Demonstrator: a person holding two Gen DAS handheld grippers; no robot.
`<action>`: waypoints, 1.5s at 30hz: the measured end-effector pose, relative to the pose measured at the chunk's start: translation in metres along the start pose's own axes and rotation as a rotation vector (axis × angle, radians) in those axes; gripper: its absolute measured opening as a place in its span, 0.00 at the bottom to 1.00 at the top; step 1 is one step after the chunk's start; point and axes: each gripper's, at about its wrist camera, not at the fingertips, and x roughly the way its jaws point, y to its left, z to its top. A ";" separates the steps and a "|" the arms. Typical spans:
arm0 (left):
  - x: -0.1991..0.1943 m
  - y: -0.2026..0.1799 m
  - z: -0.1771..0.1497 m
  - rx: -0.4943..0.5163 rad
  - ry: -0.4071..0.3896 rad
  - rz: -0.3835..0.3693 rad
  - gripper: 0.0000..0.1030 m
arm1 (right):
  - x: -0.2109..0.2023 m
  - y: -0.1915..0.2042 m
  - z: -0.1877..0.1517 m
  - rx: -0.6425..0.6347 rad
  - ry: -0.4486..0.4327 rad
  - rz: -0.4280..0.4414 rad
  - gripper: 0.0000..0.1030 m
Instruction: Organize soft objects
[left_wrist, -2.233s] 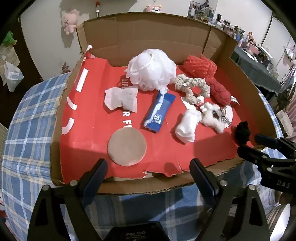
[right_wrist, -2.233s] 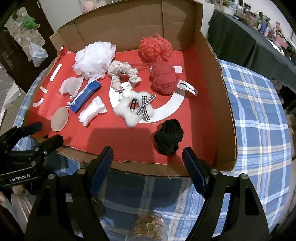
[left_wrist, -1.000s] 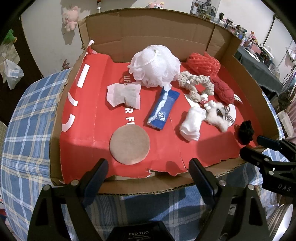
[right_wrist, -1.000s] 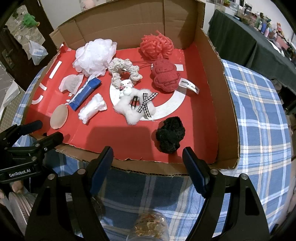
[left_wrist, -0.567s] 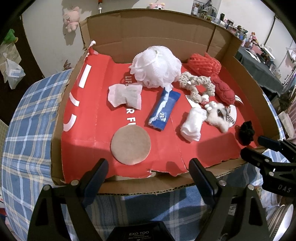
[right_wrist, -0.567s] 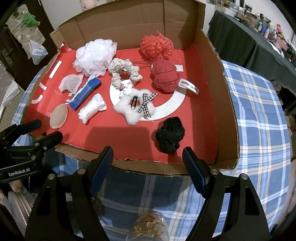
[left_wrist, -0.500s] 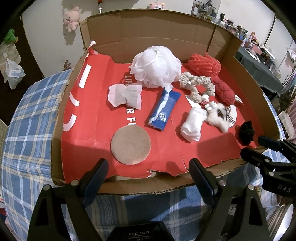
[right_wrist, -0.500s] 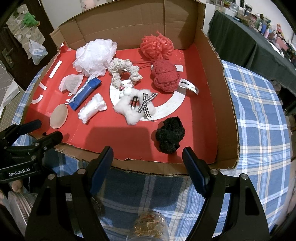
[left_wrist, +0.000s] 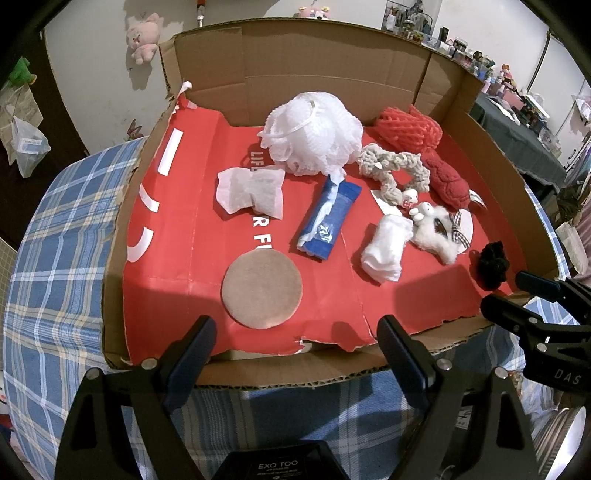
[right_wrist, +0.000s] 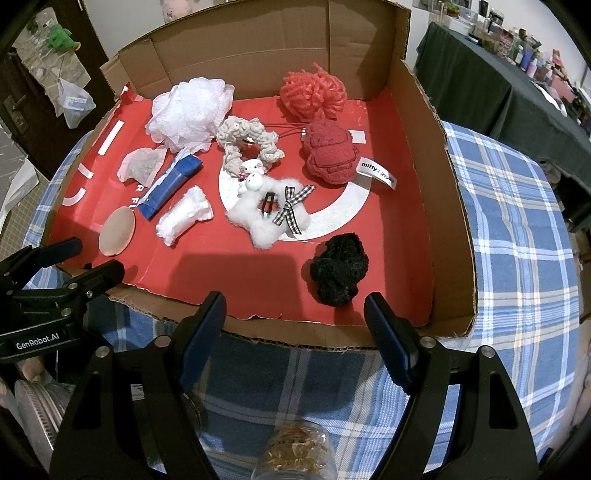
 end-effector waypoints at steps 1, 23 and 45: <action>0.000 0.000 0.000 0.000 0.000 0.000 0.88 | 0.000 0.000 0.000 0.000 0.000 0.000 0.74; -0.001 0.001 0.000 -0.001 -0.001 0.003 0.88 | 0.001 0.000 -0.001 0.000 -0.003 -0.003 0.74; -0.159 0.014 -0.048 -0.044 -0.407 0.023 1.00 | -0.151 0.012 -0.042 -0.036 -0.397 -0.034 0.90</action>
